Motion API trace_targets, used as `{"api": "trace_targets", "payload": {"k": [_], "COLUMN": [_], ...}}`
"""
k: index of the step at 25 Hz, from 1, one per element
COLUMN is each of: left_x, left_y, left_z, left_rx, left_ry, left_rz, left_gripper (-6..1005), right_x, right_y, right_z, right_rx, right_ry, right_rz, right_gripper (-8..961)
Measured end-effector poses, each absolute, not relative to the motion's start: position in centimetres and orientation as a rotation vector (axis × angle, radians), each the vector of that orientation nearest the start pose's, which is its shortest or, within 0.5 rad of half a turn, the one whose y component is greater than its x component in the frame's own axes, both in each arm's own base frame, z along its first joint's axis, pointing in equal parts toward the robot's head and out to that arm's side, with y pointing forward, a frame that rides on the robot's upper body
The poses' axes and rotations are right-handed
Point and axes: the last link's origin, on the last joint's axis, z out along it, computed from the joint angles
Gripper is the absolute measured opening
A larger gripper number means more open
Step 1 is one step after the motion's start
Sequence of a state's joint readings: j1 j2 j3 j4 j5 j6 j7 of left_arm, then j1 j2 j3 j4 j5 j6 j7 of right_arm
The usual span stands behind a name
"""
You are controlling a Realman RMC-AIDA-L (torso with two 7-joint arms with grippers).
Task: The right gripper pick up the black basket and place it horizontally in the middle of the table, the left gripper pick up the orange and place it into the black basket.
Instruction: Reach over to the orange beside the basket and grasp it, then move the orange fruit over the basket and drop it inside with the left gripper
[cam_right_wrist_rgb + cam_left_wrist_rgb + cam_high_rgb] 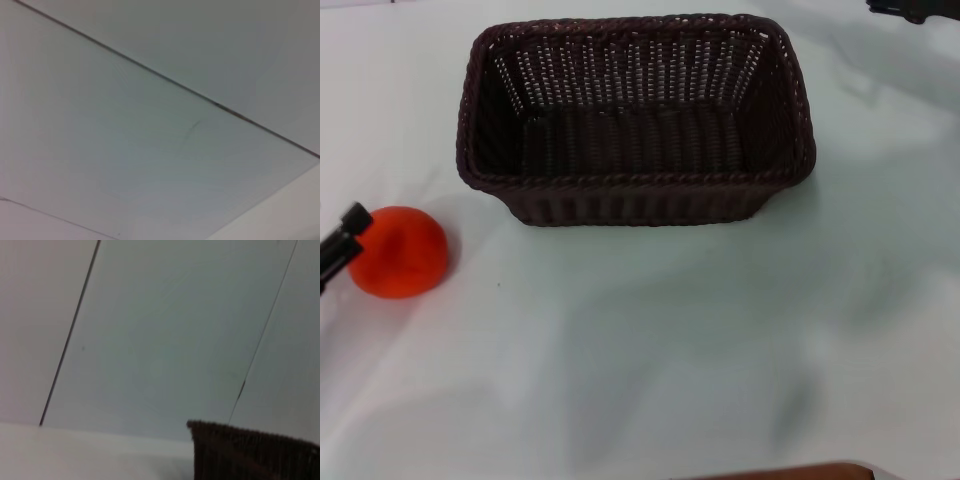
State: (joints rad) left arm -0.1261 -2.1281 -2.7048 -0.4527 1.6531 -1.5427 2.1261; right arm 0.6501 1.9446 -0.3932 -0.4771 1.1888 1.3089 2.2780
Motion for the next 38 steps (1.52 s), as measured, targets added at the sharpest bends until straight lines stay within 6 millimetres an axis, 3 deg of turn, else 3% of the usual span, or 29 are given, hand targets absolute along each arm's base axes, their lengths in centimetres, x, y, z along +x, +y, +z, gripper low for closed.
{"api": "trace_targets", "payload": {"k": [3,11,16,27,34,38], "left_x": [-37.1,-37.1,-37.2,-37.1,-36.8,-36.1], "left_y": [21.5,21.9,22.1,22.3,22.3,22.0], "left_z": [0.4,-0.7,-1.0,-1.5,-1.2,0.0], "left_rx": [-2.001,-2.031,-2.049,-2.077,-2.070,-2.012], "left_ry": [-0.869,-0.878,-0.884,-0.873,-0.859,-0.806], "left_rz": [-0.875,-0.823,-0.796,-0.766,-0.800,-0.904], "left_gripper": [904,693,621,193,154,132], "right_x": [28.1,27.9,28.0,28.2,28.3,28.4], "right_y": [40.4,40.7,40.6,40.5,40.5,40.4], "right_z": [6.8,6.5,6.6,6.7,6.6,6.3], "right_rx": [-1.582,-1.580,-1.580,-1.579,-1.583,-1.586], "right_ry": [-1.661,-1.643,-1.624,-1.609,-1.603,-1.601], "right_rz": [-0.400,-0.405,-0.407,-0.408,-0.413,-0.418], "right_gripper": [927,925,924,922,922,921]}}
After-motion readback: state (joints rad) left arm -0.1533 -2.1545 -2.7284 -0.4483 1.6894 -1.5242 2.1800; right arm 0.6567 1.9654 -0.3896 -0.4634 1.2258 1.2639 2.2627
